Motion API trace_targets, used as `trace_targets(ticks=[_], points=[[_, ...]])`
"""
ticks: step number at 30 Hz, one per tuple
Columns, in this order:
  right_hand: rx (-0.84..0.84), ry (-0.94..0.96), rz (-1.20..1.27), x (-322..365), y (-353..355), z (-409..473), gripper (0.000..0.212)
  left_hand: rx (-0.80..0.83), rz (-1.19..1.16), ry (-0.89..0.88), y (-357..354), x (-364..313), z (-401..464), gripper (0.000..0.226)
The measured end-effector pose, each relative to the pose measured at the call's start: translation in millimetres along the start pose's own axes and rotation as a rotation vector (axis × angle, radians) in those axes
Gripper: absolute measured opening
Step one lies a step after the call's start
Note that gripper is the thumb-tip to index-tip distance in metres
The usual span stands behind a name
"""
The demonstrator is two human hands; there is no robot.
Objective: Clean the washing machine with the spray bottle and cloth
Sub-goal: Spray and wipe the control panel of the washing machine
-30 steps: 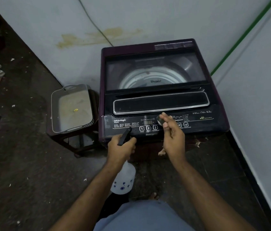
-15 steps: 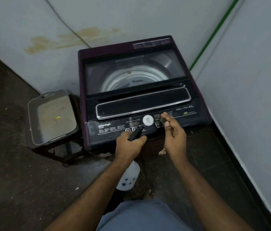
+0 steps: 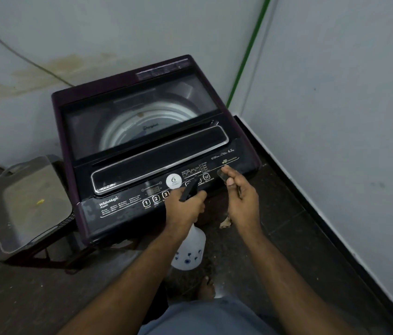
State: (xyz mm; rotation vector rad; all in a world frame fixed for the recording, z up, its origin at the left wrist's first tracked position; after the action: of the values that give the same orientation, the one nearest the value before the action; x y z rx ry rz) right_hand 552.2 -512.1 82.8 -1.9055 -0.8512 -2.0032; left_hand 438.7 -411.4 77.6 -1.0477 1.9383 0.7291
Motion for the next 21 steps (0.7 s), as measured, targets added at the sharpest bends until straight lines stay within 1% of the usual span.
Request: trace_targets(ticks=[2, 7, 12, 14, 18, 21], points=[[-0.003, 0.0, 0.0, 1.3, 5.2, 2.6, 0.031, 0.023, 0.002, -0.022, -8.0, -2.3, 1.1, 0.01], [-0.004, -0.019, -0.008, -3.1, 14.7, 10.5, 0.032, 0.06, -0.04, -0.012, -29.2, -5.7, 7.3, 0.015], [-0.022, -0.018, -0.003, -8.0, 24.0, 17.5, 0.033, 0.171, -0.036, -0.082, -41.0, -4.8, 8.7, 0.009], [-0.029, -0.017, -0.009, -8.0, 28.4, 18.5, 0.032, 0.198, -0.087, -0.091, -43.3, 0.8, 9.5, 0.008], [-0.031, -0.015, -0.014, -10.0, 35.2, 18.7, 0.032, 0.189, -0.183, -0.07, -48.0, 14.1, 10.5, 0.017], [-0.024, -0.019, 0.0, -12.0, 38.3, 17.5, 0.032, 0.165, -0.21, -0.136, -49.2, 15.8, 2.9, 0.007]])
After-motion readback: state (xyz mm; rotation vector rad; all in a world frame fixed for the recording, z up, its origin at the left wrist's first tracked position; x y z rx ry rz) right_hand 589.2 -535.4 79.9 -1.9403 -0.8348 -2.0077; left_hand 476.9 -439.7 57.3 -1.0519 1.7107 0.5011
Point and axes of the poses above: each hand's wrist, its own z-axis towards the middle knuckle, its own y-axis out of the back of the hand, x = y × z, the point moved 2 cm from there along z, towards the middle knuckle, and after that the axes turned 5 degrees about -z, right-handed, at the moved point
